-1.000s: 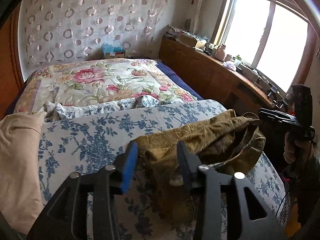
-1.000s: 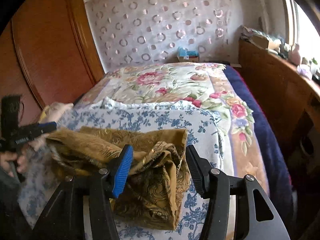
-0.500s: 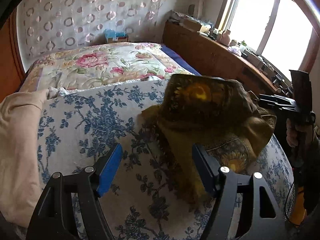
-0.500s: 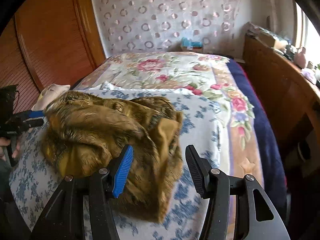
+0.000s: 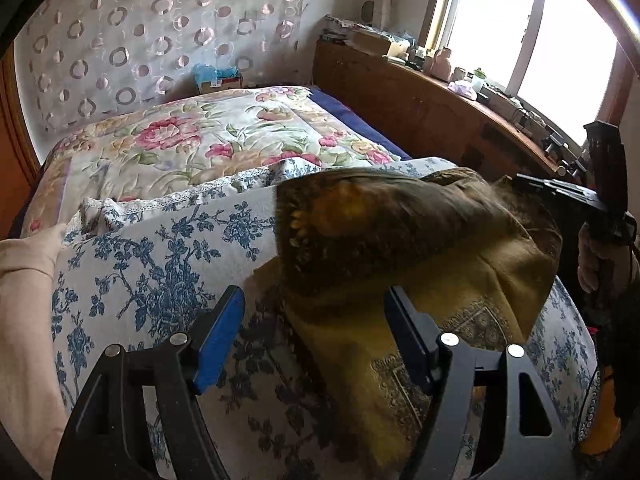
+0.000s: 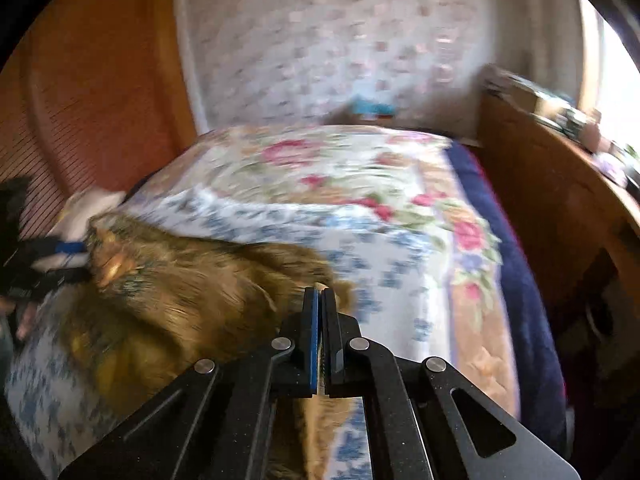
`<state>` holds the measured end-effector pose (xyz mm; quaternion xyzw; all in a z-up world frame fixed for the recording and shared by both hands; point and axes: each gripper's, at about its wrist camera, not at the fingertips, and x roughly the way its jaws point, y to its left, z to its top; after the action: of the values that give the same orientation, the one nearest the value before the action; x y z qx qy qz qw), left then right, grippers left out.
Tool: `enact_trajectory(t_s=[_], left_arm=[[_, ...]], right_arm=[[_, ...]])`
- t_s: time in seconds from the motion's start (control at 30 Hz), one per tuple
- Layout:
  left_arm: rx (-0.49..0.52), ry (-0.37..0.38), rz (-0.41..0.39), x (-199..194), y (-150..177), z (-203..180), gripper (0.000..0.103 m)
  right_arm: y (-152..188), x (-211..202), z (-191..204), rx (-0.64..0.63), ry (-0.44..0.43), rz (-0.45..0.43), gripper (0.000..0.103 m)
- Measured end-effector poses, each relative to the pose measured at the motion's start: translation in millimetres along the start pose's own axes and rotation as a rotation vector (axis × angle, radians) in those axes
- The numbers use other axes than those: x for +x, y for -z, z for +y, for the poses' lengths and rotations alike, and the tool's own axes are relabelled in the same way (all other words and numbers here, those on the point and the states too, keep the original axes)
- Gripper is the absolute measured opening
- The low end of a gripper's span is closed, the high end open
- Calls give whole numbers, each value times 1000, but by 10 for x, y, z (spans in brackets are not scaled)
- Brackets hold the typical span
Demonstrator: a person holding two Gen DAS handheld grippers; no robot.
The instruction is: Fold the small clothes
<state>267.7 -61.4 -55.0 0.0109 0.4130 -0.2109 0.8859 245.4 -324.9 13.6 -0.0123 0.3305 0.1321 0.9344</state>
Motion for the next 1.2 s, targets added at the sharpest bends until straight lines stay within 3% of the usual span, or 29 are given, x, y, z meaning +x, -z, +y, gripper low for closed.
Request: enact_trajectory(t_s=[0.23, 0.3, 0.37, 0.43, 0.57, 0.67, 0.8, 0.9, 1.0, 1.03, 1.07, 1.17, 1.2], left_arm=[[-34, -37, 39, 191, -11, 142, 73], [-43, -32, 49, 233, -8, 167, 73], [-50, -30, 55, 274, -13, 184, 73], [-57, -28, 59, 306, -14, 200, 73], [-76, -21, 59, 349, -21, 236, 71], [-81, -2, 57, 360, -37, 244, 62], [-93, 23, 54, 383, -73, 251, 56], [-103, 60, 56, 408, -99, 239, 43], [-104, 59, 55, 418, -112, 231, 28], [-104, 71, 57, 418, -110, 221, 14], [-103, 88, 64, 411, -107, 209, 9], [-67, 78, 39, 278, -110, 119, 7], [-63, 82, 15, 179, -112, 97, 7]], right_arm=[[93, -10, 35, 27, 7, 38, 1], [72, -41, 93, 28, 12, 44, 8], [70, -55, 103, 27, 5, 53, 40], [56, -37, 110, 33, -9, 53, 56], [130, 78, 110, 18, -21, 92, 67], [190, 299, 55, 44, -34, 158, 68], [184, 367, -28, 86, -79, 151, 69], [172, 378, -12, 71, -110, 149, 68], [165, 403, 35, 44, -140, 148, 58], [171, 413, 32, 39, -144, 148, 52], [183, 433, 17, 37, -145, 145, 44], [199, 467, -28, 43, -181, 140, 24], [191, 449, -57, 48, -191, 137, 22]])
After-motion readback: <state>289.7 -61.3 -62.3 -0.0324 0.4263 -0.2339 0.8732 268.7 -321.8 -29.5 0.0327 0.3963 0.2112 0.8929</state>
